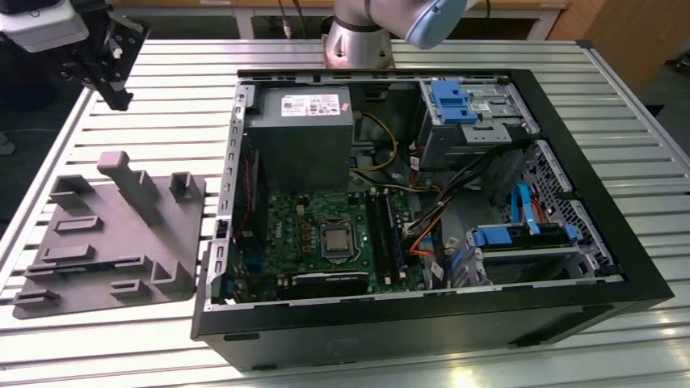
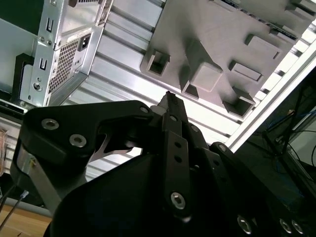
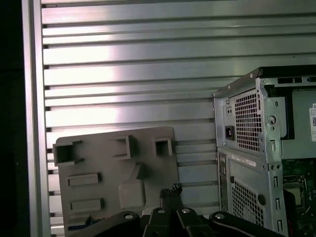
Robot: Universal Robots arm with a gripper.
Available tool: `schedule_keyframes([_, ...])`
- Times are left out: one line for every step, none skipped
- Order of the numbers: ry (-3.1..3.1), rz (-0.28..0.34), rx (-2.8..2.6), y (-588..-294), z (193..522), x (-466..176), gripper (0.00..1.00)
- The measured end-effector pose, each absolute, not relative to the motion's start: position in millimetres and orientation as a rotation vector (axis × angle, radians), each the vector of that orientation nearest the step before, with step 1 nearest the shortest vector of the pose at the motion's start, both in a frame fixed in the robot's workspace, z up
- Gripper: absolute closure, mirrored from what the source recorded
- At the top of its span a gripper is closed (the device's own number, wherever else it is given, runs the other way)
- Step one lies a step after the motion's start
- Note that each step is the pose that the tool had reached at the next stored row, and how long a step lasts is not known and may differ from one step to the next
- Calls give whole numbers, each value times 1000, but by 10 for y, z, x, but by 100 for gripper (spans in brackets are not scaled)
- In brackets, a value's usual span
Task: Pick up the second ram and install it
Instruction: 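Reach for the second ram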
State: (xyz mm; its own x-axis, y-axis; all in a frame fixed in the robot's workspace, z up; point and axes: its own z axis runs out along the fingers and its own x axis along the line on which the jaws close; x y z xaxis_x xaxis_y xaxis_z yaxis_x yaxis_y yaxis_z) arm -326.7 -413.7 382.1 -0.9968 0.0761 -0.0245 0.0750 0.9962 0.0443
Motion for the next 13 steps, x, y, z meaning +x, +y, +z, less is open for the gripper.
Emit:
schedule_keyframes([3113, 68, 118, -4137, 3821, -3280, 89])
schedule_keyframes([3113, 68, 118, -4137, 3820, -3292, 89])
schedule_keyframes([3113, 68, 118, -4137, 3820, -3304, 89])
schedule_keyframes([3113, 68, 118, -4137, 3819, -3316, 89])
schedule_keyframes([3112, 68, 118, -4137, 3819, -3328, 89])
schedule_keyframes([3112, 68, 118, -4137, 3818, -3340, 89])
schedule_keyframes([3112, 68, 118, -4137, 3818, -3352, 89])
schedule_keyframes([3112, 68, 118, -4137, 3817, -3364, 89])
schedule_keyframes([3112, 68, 118, -4137, 3817, -3375, 89])
schedule_keyframes([3113, 68, 118, -4137, 3817, -3388, 89])
schedule_keyframes([3113, 68, 118, -4137, 3817, -3400, 89])
schedule_keyframes([3113, 68, 118, -4137, 3816, -3411, 89])
schedule_keyframes([3113, 68, 118, -4137, 3816, -3423, 89])
